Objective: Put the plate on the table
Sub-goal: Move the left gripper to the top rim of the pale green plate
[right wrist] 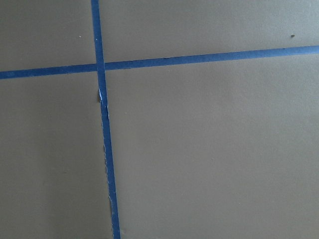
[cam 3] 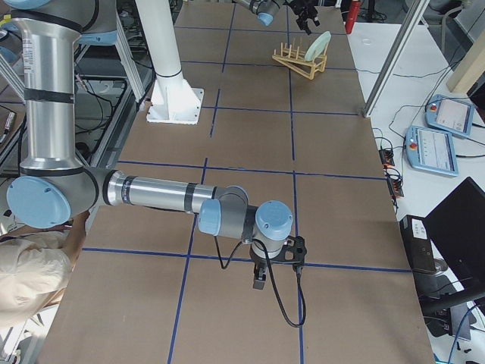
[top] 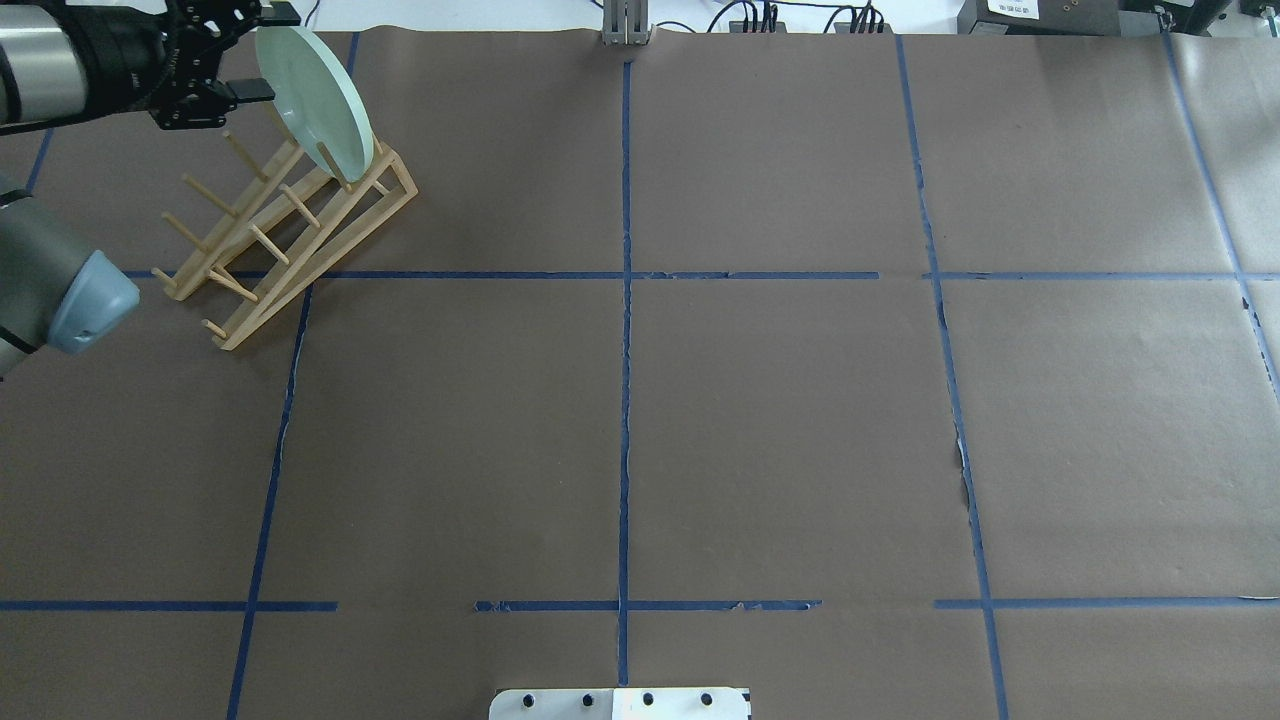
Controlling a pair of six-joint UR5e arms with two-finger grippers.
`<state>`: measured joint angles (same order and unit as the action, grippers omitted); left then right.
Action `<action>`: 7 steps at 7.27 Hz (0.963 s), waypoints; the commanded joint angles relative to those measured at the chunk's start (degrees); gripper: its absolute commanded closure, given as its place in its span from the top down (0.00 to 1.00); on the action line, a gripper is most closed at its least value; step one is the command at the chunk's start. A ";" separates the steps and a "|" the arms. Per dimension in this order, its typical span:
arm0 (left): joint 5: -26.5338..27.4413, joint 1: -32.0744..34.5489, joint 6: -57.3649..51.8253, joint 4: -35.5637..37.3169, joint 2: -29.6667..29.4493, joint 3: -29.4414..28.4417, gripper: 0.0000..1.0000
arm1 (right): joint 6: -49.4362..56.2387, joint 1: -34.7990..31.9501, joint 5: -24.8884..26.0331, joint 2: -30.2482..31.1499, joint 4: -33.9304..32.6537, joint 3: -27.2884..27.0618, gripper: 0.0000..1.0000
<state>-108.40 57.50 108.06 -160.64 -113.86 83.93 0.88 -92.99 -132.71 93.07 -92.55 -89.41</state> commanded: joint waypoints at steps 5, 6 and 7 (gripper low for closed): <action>-3.20 5.33 2.86 2.42 -3.73 -7.63 0.87 | 0.00 0.00 0.00 0.00 0.00 -0.06 1.00; -3.91 5.95 2.86 4.17 -4.96 -7.64 0.87 | 0.00 0.00 0.00 0.00 0.00 -0.06 1.00; -4.01 5.87 2.86 4.28 -5.06 -7.73 0.86 | 0.00 0.00 0.00 0.00 0.00 -0.06 1.00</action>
<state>-111.85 62.99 110.91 -157.13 -118.25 76.40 0.88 -92.99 -132.72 93.08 -92.55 -89.47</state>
